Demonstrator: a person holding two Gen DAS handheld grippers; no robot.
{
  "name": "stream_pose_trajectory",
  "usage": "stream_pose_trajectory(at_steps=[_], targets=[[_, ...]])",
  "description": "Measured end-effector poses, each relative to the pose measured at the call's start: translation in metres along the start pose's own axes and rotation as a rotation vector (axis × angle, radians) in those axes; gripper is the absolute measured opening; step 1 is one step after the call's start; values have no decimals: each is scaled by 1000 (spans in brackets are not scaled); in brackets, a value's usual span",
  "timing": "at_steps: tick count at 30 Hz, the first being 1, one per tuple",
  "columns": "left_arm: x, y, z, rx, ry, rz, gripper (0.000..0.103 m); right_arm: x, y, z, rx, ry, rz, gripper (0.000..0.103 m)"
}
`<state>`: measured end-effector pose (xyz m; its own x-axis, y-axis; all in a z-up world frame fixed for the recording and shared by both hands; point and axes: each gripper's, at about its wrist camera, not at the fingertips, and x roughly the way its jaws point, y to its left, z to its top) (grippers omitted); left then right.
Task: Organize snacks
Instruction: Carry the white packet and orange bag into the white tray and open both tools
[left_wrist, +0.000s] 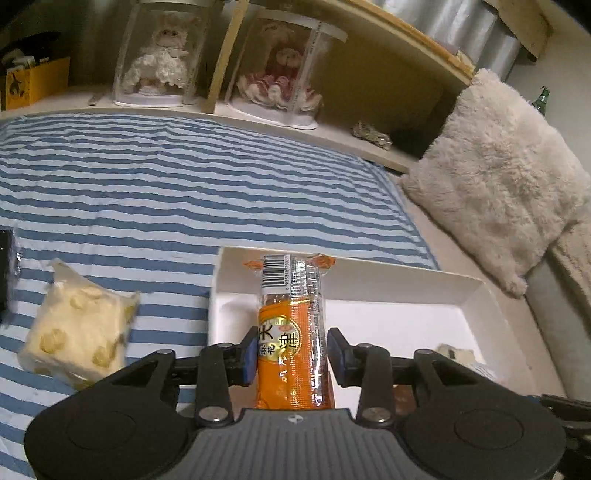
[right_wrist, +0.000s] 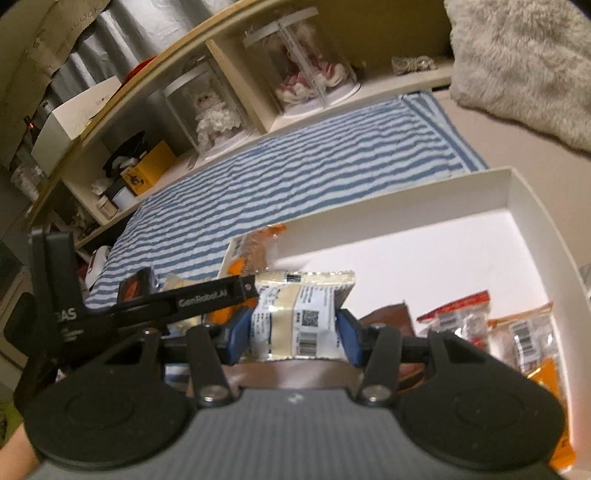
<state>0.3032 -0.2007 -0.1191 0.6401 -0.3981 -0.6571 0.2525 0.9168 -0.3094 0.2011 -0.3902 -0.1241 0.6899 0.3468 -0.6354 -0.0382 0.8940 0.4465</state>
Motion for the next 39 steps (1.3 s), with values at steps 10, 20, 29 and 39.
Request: stream_pose_trajectory(at_steps=[10,20,29,39], targets=[[-19,4,1,42,23,-30,54,21,-11,-5,75,98,35,57],[-37,1,2,68,37,-33,54,50,-23,-10,115,173,-47,57],[-46,-7,-4,104,59,-23,54,43,-9,-7,32,112,-88,66],[-58,-4,-8,110,71,14,75,18,-3,-4,5,65,-129,84]])
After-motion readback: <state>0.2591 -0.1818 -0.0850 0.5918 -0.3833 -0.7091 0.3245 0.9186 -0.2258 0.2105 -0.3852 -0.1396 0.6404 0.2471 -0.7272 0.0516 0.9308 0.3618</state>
